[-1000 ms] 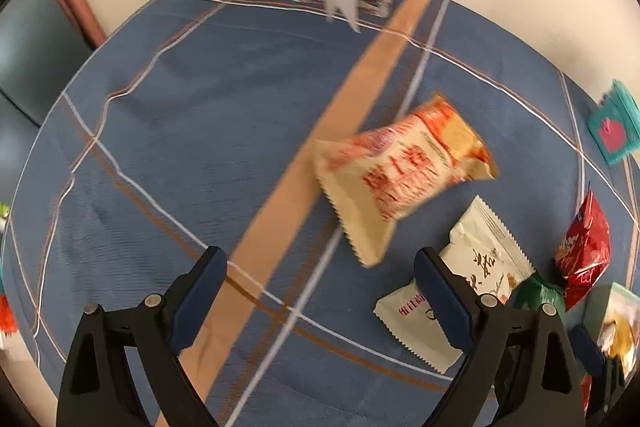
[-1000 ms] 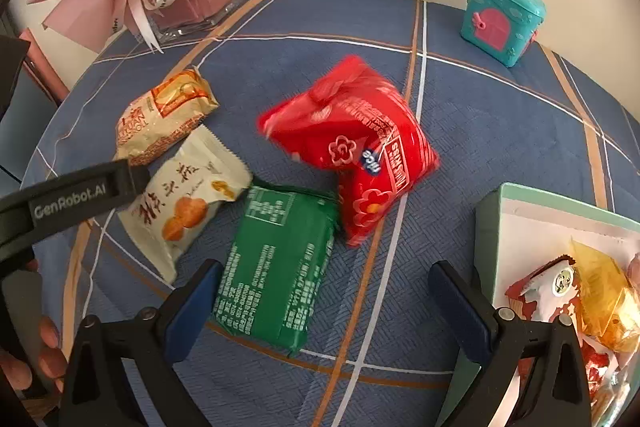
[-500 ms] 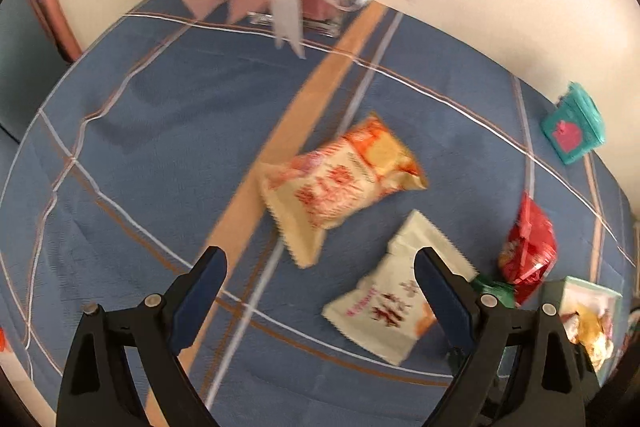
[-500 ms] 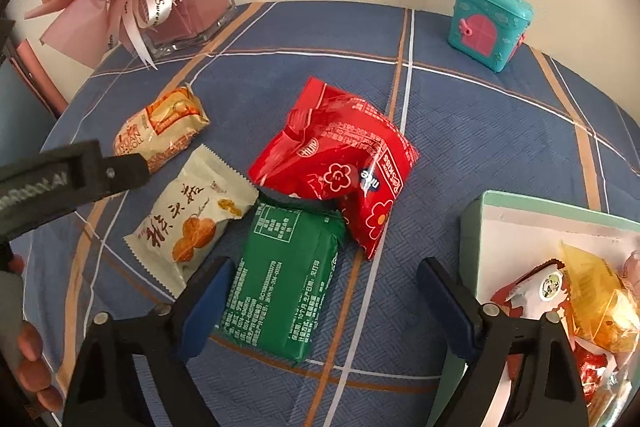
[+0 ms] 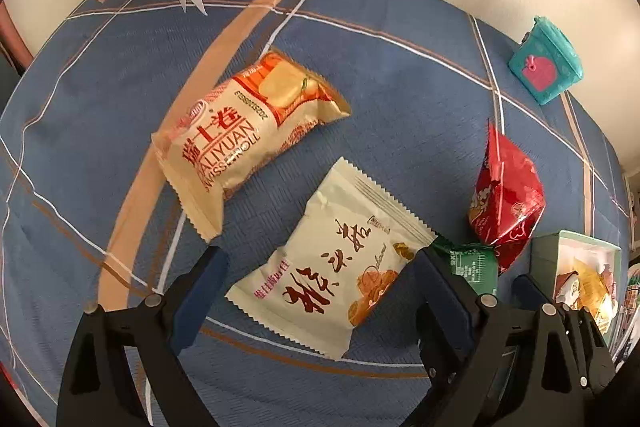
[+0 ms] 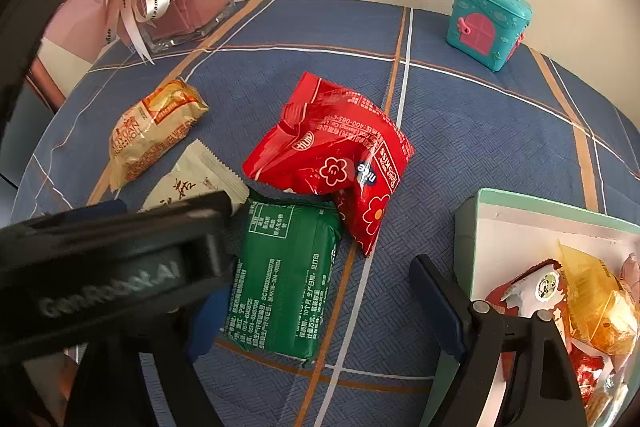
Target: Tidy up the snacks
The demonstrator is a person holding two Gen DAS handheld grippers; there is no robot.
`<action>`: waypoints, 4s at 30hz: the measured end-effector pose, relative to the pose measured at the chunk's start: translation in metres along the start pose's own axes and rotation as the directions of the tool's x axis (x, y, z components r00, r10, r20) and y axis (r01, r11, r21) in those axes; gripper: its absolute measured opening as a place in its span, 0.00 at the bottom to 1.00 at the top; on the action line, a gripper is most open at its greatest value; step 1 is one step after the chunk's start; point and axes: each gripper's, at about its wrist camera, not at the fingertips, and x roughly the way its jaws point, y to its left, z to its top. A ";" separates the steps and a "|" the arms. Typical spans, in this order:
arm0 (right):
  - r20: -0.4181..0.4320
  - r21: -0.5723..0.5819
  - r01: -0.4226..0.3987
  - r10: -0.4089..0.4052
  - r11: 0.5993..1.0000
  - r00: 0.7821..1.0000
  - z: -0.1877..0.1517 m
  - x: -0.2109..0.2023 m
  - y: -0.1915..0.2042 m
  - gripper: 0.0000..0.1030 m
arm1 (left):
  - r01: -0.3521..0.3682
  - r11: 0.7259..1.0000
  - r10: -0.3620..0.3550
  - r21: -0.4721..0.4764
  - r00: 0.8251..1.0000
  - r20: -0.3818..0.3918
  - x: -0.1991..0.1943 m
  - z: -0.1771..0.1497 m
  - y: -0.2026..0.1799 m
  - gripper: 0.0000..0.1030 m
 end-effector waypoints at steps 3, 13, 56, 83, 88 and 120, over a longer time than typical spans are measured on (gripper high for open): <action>0.000 -0.004 0.004 -0.004 1.000 1.000 0.000 0.001 0.001 0.85 | -0.014 1.000 0.014 0.014 1.000 0.009 0.002 -0.001 -0.002 0.92; 0.002 0.007 -0.007 0.006 1.000 1.000 0.000 -0.002 -0.002 0.84 | -0.061 0.993 0.067 -0.097 0.996 0.056 0.007 0.008 0.018 0.92; 0.077 0.109 -0.117 0.109 0.987 0.991 0.010 -0.073 -0.028 0.41 | 0.003 1.000 0.003 -0.029 0.980 0.199 -0.077 0.006 -0.009 0.52; 0.184 0.230 -0.146 0.104 0.962 0.977 -0.017 -0.183 -0.098 0.41 | 0.058 0.998 -0.062 0.020 0.958 0.278 -0.163 -0.052 -0.070 0.52; 0.170 0.269 -0.115 0.070 0.956 0.983 -0.029 -0.185 -0.121 0.41 | 0.073 0.996 -0.086 0.060 0.963 0.256 -0.159 -0.062 -0.093 0.52; 0.014 0.507 0.019 -0.031 0.862 0.999 -0.082 -0.148 -0.249 0.42 | 0.063 0.892 -0.112 0.448 0.990 0.085 -0.110 -0.123 -0.243 0.52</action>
